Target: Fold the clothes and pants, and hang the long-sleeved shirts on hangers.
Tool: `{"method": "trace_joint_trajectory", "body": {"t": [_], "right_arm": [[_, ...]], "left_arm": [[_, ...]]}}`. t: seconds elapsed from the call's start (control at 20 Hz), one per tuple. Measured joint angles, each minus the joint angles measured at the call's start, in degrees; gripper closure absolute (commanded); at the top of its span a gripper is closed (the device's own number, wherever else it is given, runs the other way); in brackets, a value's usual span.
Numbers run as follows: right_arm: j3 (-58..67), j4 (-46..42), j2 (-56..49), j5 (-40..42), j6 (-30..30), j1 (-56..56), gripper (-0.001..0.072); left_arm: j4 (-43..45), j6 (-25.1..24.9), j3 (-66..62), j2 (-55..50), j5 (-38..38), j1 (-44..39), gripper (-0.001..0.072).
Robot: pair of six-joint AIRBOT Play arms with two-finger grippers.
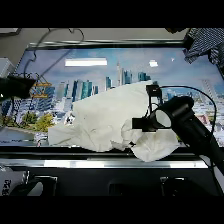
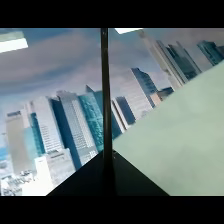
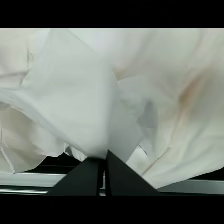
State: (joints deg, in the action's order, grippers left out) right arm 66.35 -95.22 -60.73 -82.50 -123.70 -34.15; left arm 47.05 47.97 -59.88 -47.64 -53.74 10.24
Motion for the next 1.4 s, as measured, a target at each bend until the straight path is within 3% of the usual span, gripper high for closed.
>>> {"method": "trace_joint_trajectory", "body": {"t": [0.25,0.55,0.85,1.4], "right_arm": [[0.0,-3.19,-0.17,0.0,-3.58,0.0,0.0674],[0.0,-5.75,-4.63,0.26,-6.03,0.02,0.0674],[0.0,-10.6,-9.94,0.28,-11.5,0.04,0.0674],[0.0,-16.94,-16.61,3.82,-19.43,0.07,0.0674]], "left_arm": [[-0.22,0.02,16.87,17.9,-9.46,-2.8,0.0691],[-2.36,1.14,26.38,33.79,-20.94,-3.45,0.0691],[-5.31,3.91,32.06,40.28,-24.57,-3.5,0.069],[-7.98,5.4,36.72,42.62,-28.2,-3.52,0.0692]]}}
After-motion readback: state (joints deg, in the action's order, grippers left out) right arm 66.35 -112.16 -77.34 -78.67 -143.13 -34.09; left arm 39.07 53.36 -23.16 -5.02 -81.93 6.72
